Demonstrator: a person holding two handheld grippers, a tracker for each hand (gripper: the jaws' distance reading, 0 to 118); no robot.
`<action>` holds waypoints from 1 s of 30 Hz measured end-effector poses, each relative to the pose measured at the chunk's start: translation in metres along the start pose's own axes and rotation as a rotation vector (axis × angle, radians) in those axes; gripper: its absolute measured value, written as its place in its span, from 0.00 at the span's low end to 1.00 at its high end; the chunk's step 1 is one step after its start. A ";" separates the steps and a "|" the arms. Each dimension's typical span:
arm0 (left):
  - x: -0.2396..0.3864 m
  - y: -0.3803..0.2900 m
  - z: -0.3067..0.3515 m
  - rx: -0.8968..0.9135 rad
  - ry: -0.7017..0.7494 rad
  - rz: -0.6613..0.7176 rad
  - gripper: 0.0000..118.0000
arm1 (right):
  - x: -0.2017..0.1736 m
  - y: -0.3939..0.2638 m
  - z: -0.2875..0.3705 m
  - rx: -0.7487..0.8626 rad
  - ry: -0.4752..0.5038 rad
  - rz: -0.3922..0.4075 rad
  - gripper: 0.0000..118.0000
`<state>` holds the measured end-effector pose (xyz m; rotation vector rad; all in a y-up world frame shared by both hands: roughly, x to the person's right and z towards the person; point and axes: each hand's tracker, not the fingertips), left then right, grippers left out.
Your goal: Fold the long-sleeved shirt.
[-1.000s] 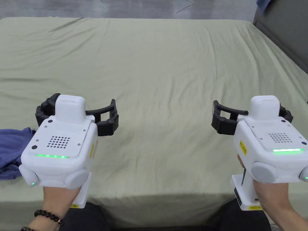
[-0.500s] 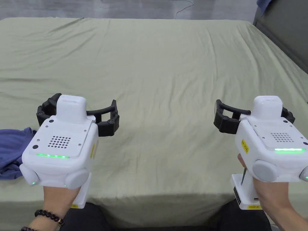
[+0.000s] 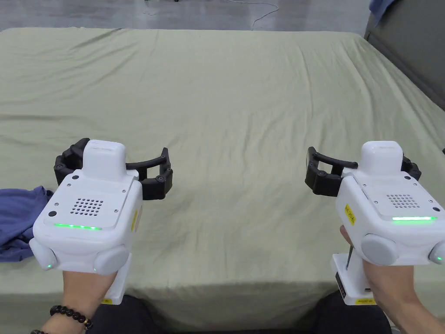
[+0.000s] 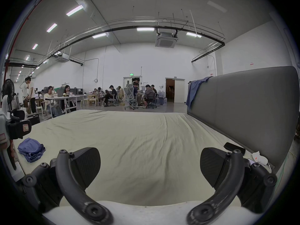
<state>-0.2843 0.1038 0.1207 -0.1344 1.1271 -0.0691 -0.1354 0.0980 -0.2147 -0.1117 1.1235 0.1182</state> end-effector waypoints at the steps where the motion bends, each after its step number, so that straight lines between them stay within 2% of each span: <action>1: 0.000 0.000 0.000 -0.002 0.000 -0.002 1.00 | 0.000 0.000 0.000 -0.002 -0.005 0.001 1.00; 7: -0.001 0.001 -0.001 -0.013 0.005 0.007 1.00 | 0.001 0.002 0.000 -0.008 0.013 -0.014 1.00; 10: -0.002 0.000 -0.002 -0.012 0.018 0.007 1.00 | -0.003 0.018 -0.007 -0.161 0.006 -0.131 1.00; 13: -0.004 0.000 -0.003 -0.018 0.019 0.015 1.00 | -0.010 0.037 -0.018 -0.441 -0.070 -0.137 1.00; 14: -0.005 0.000 -0.004 -0.023 0.022 0.018 1.00 | -0.012 0.037 -0.020 -0.466 -0.102 -0.146 1.00; 16: -0.005 0.000 -0.004 -0.032 0.027 0.019 1.00 | -0.014 0.033 -0.020 -0.479 -0.142 -0.125 1.00; 19: -0.005 0.000 -0.004 -0.037 0.028 0.015 1.00 | -0.017 0.026 -0.020 -0.433 -0.153 -0.068 1.00; 22: -0.004 0.000 -0.004 -0.032 0.029 0.008 1.00 | -0.019 0.029 -0.020 -0.426 -0.160 -0.057 0.99; 28: -0.002 0.000 -0.004 -0.035 0.024 0.001 1.00 | -0.010 0.029 -0.015 -0.372 -0.127 -0.088 0.99; 30: -0.002 0.000 -0.003 -0.029 0.023 -0.003 1.00 | -0.005 0.028 -0.009 -0.351 -0.107 -0.121 0.99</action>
